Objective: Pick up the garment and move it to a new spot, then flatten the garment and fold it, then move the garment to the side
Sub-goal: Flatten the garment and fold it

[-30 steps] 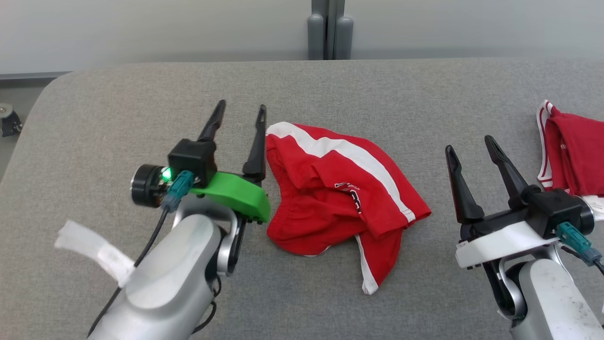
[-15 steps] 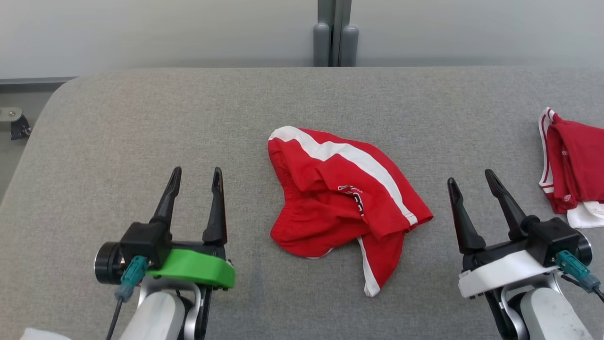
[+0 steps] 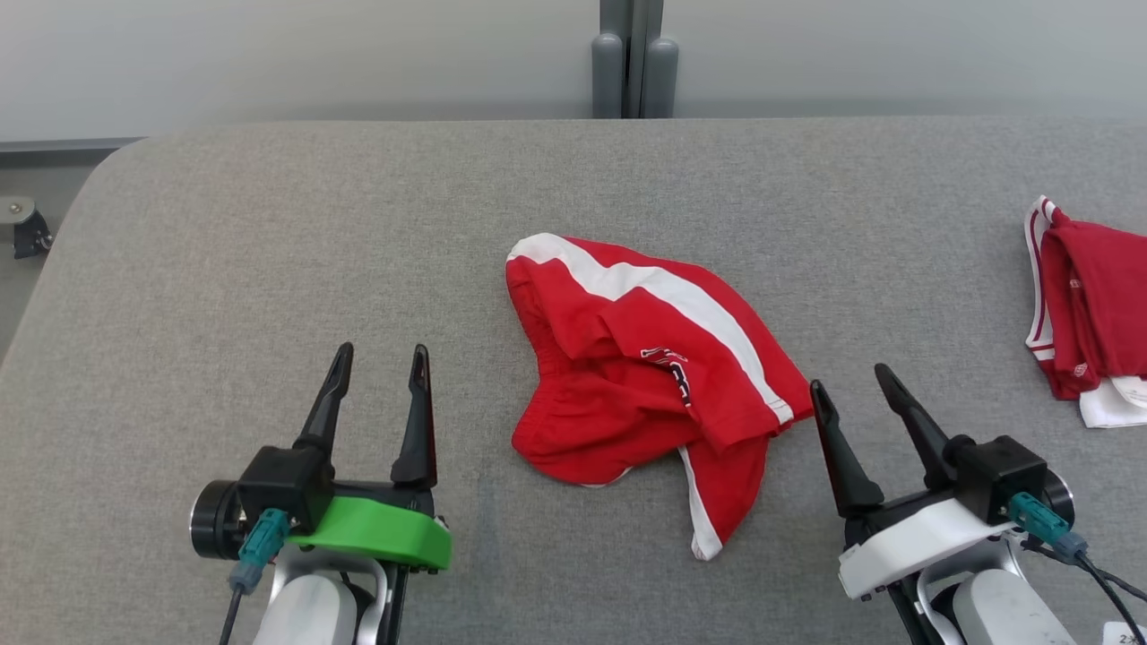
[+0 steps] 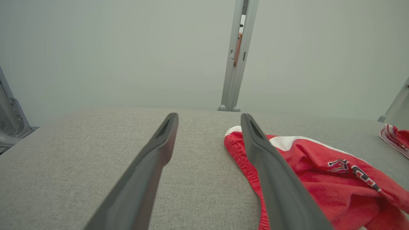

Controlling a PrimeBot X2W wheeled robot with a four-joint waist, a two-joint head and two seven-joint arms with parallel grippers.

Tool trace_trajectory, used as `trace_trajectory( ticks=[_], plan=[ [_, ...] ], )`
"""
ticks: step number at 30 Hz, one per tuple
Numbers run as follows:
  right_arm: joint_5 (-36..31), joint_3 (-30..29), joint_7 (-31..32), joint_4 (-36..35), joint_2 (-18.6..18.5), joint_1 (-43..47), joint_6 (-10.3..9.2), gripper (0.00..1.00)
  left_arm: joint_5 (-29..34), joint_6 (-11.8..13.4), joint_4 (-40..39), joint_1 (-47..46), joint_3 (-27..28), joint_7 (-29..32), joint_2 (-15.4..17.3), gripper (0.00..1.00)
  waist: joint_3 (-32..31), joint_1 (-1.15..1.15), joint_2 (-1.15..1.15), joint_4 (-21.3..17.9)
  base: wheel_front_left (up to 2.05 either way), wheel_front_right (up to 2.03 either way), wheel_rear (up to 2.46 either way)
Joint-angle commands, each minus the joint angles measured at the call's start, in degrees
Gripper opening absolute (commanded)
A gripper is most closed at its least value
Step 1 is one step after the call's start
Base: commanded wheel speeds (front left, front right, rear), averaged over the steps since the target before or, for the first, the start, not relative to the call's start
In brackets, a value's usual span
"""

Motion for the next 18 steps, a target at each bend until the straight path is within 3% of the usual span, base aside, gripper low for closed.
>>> trace_trajectory(
  ticks=[1,11,18],
  plan=[
    [0.61,0.78,0.26,1.03,-0.19,-0.9,-0.1,1.0,0.88,-0.45,0.38,-0.65,0.29,-0.12,-0.3,1.0,0.82,0.0,0.0,0.48,0.0,0.0,0.0],
    [4.42,4.6,0.97,10.35,-0.41,-5.09,-0.1,1.0,1.82,-1.4,1.72,-2.07,0.01,-0.11,-1.23,1.0,3.6,0.0,0.0,3.14,0.0,0.0,0.0],
    [6.98,5.76,0.59,15.19,-0.28,-7.11,-0.1,1.0,0.51,-0.57,1.48,-2.28,-1.0,-0.11,-1.31,1.0,4.19,0.0,0.0,4.11,0.0,0.0,0.0]
  ],
)
